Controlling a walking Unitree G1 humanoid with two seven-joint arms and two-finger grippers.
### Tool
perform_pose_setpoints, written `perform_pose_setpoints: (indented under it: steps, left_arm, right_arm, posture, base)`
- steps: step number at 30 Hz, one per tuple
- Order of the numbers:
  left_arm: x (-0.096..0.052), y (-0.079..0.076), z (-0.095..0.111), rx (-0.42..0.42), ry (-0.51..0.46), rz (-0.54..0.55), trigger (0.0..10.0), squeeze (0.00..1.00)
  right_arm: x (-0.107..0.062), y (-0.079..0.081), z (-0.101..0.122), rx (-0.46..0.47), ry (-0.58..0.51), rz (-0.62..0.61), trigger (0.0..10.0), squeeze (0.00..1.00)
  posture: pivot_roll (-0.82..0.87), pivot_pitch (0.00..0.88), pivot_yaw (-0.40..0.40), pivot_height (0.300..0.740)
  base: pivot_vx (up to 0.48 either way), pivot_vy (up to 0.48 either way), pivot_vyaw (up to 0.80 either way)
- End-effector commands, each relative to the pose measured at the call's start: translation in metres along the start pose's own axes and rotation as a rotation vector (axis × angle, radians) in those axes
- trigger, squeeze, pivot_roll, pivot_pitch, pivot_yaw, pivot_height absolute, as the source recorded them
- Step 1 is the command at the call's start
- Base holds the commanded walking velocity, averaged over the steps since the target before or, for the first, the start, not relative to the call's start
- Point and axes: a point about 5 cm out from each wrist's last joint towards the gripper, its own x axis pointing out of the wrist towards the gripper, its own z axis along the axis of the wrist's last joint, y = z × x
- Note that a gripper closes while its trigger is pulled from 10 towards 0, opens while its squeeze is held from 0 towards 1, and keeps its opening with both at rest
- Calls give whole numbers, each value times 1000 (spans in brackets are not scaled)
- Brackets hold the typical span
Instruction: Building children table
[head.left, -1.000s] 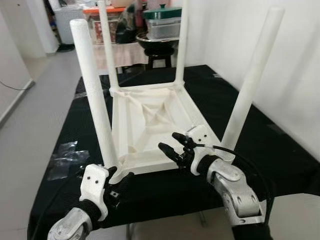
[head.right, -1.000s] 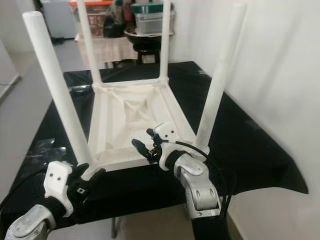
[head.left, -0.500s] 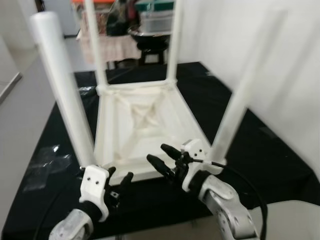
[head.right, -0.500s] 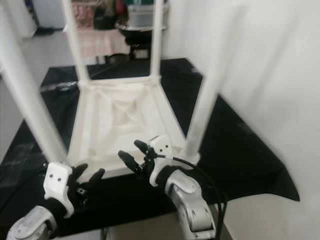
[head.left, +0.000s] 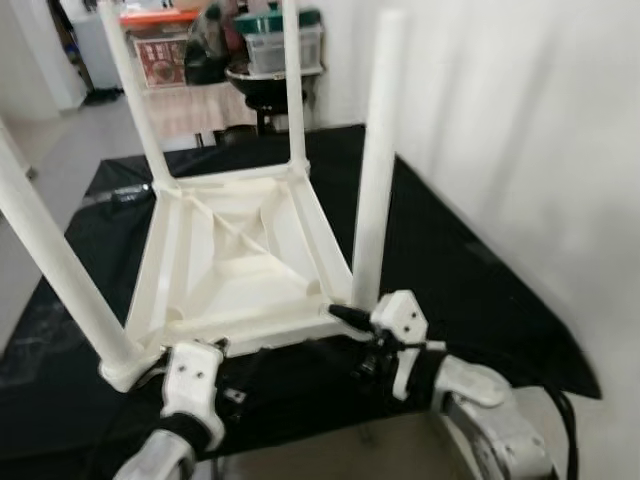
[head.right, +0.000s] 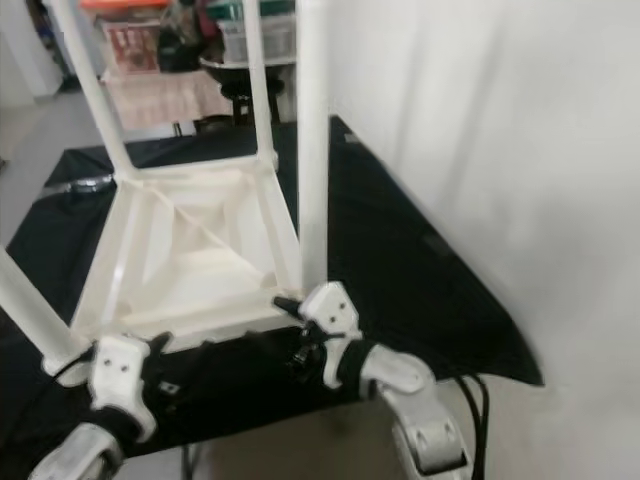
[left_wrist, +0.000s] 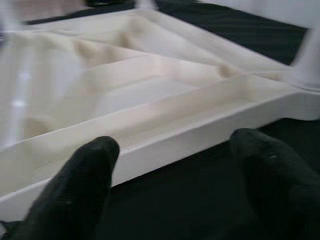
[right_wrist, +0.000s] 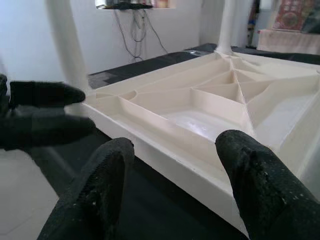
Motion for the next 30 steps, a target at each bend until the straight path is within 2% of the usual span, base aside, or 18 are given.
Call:
perform_pose_setpoints:
  steps: [1, 4, 5, 6, 7, 12, 19, 21, 27, 28, 29, 30]
  left_arm:
    - [-1, 3, 2, -5, -15, 23, 10000, 1000]
    - [-3, 7, 1, -3, -16, 48, 10000, 1000]
    - [-8, 13, 1, 7, -23, 103, 10000, 1000]
    - [-8, 13, 1, 7, -23, 103, 10000, 1000]
    - [-16, 26, -1, 32, -26, 191, 10000, 1000]
    - [-21, 37, -3, 43, -30, 252, 10000, 1000]
    - [-13, 61, -3, 49, -75, 330, 10000, 1000]
    - [-7, 69, -3, 25, -91, 346, 10000, 1000]
    - [2, 79, -4, 9, -104, 357, 10000, 1000]
    - [6, 82, -4, -13, -105, 339, 10000, 773]
    - [11, 85, -3, -21, -112, 332, 10000, 275]
    - [11, 85, -3, -21, -112, 332, 10000, 275]
  right_arm:
    - [4, 3, -1, -11, 5, 15, 10000, 0]
    - [4, 1, -1, -11, 8, 9, 10000, 0]
    - [3, -1, -3, -15, 18, -3, 10000, 0]
    - [3, -1, -3, -15, 18, -3, 10000, 0]
    - [1, -7, -7, -28, 51, -49, 10000, 0]
    - [0, -15, -11, -38, 83, -101, 10000, 0]
    - [1, -18, -10, -45, 91, -123, 10000, 0]
    - [2, -21, -11, -51, 100, -145, 10000, 0]
    - [1, -24, -8, -46, 93, -162, 10000, 0]
    - [1, -24, -5, -42, 82, -162, 10000, 0]
    - [0, -24, -3, -38, 72, -159, 10000, 0]
    - [0, -24, -3, -38, 72, -159, 10000, 0]
  posture:
    - [-32, 0, 3, 740]
    - [-31, 0, 3, 740]
    - [-32, 0, 4, 740]
    - [-32, 0, 4, 740]
    - [-30, 0, 4, 740]
    - [-28, 0, 2, 740]
    - [-28, 0, -1, 740]
    - [-31, 0, -2, 740]
    - [-36, 0, -1, 740]
    - [-46, 0, 2, 740]
    - [-51, 0, 0, 740]
    - [-51, 0, 0, 740]
  base:
    - [0, 0, 0]
    - [0, 0, 0]
    - [0, 0, 0]
    - [0, 0, 0]
    - [0, 0, 0]
    - [0, 0, 0]
    - [0, 0, 0]
    - [0, 0, 0]
    - [0, 0, 0]
    - [0, 0, 0]
    - [0, 0, 0]
    - [0, 0, 0]
